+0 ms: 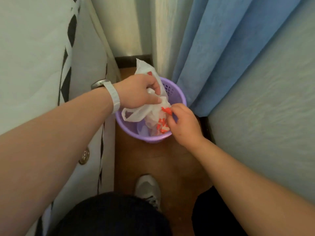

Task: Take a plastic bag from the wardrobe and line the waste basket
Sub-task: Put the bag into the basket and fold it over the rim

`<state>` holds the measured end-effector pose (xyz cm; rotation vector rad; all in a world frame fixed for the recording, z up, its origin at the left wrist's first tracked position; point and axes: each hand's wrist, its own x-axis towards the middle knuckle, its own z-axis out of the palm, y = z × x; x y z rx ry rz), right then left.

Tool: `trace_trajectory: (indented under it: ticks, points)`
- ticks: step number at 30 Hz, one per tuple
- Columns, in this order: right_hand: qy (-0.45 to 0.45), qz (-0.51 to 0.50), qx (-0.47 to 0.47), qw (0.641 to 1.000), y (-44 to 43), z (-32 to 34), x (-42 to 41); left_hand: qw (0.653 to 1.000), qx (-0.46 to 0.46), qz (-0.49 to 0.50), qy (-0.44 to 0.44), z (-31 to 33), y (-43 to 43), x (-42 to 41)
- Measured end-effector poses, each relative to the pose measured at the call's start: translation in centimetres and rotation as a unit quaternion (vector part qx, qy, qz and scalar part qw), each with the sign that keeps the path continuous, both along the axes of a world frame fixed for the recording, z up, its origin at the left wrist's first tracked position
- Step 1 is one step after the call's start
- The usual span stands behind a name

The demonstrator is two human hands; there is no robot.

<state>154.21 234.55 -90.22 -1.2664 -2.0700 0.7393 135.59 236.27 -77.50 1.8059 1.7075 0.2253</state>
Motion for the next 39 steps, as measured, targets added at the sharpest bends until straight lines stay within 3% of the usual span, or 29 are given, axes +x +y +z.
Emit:
trace_trajectory:
  ticks: [7,14,16,20,22,27,30,35,39]
  points:
    - [-0.065,-0.050,0.036,0.996,-0.2,-3.0,3.4,0.991,-0.010,-0.044,0.122,-1.5,-0.1,-1.1]
    - [-0.061,-0.090,0.014,0.994,-0.1,-3.8,5.9,0.996,0.027,0.001,0.090,-1.4,1.1,-0.9]
    - [-0.025,-0.080,0.011,0.996,-0.4,-2.8,5.6,0.996,0.045,-0.008,0.074,-1.2,1.2,-0.8]
    - [0.155,-0.131,-0.031,0.979,0.3,0.8,4.8,0.996,0.058,-0.019,0.060,-1.2,1.3,-0.5]
    - [0.183,-0.144,-0.036,0.972,1.7,2.8,4.0,0.996,0.070,-0.026,0.044,-1.0,1.4,-0.2]
    - [0.010,0.034,-0.106,0.994,4.8,6.1,0.7,0.993,0.105,-0.045,-0.006,-0.6,1.4,0.0]
    - [-0.008,0.080,-0.069,0.994,5.4,5.6,-1.3,0.993,0.108,-0.039,-0.031,-0.7,1.5,0.0]
    - [-0.007,0.034,-0.041,0.999,6.1,4.8,-1.6,0.990,0.134,-0.027,0.030,-1.5,1.8,-0.6]
    - [-0.027,-0.080,-0.058,0.995,7.0,3.4,1.7,0.986,0.112,-0.035,0.120,-1.9,1.9,-1.1]
